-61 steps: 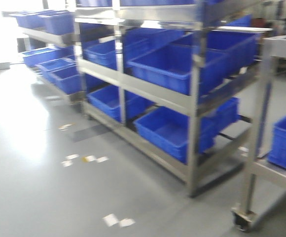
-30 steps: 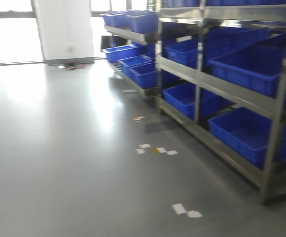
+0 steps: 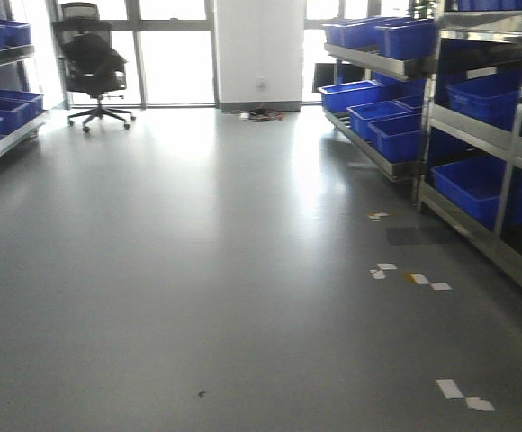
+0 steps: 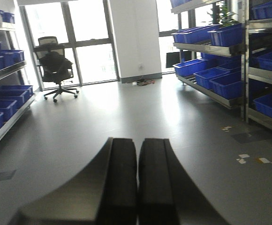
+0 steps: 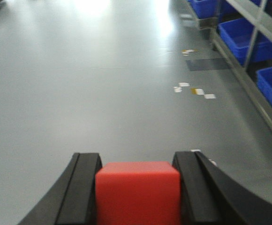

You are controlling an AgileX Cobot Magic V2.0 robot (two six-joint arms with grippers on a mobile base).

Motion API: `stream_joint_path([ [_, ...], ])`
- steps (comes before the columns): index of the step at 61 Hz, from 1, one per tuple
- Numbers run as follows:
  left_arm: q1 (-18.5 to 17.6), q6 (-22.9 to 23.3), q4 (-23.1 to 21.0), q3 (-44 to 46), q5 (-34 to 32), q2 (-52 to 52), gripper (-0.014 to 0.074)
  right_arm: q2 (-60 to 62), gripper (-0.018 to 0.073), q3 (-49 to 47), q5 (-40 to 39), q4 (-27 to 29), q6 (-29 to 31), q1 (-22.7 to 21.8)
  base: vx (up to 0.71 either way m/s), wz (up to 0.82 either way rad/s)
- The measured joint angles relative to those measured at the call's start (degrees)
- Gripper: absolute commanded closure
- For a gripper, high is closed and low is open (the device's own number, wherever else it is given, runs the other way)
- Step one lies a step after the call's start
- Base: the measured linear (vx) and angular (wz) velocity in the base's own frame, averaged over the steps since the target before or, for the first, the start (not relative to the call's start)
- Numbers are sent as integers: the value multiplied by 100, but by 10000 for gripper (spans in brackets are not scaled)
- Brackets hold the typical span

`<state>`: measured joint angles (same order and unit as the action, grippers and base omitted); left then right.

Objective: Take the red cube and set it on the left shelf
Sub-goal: 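Drive the base away from the table holding the red cube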

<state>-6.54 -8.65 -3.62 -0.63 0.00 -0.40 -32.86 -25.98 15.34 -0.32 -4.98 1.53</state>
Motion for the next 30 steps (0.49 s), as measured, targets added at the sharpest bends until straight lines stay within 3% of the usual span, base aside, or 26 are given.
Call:
stream_joint_path([
  [14,0,0,0,0,0,0,491,8,494,0,0,0,0,0,-6,47],
  [30,0,0,0,0,0,0,491,8,494,0,13,0,0,0,7,19],
])
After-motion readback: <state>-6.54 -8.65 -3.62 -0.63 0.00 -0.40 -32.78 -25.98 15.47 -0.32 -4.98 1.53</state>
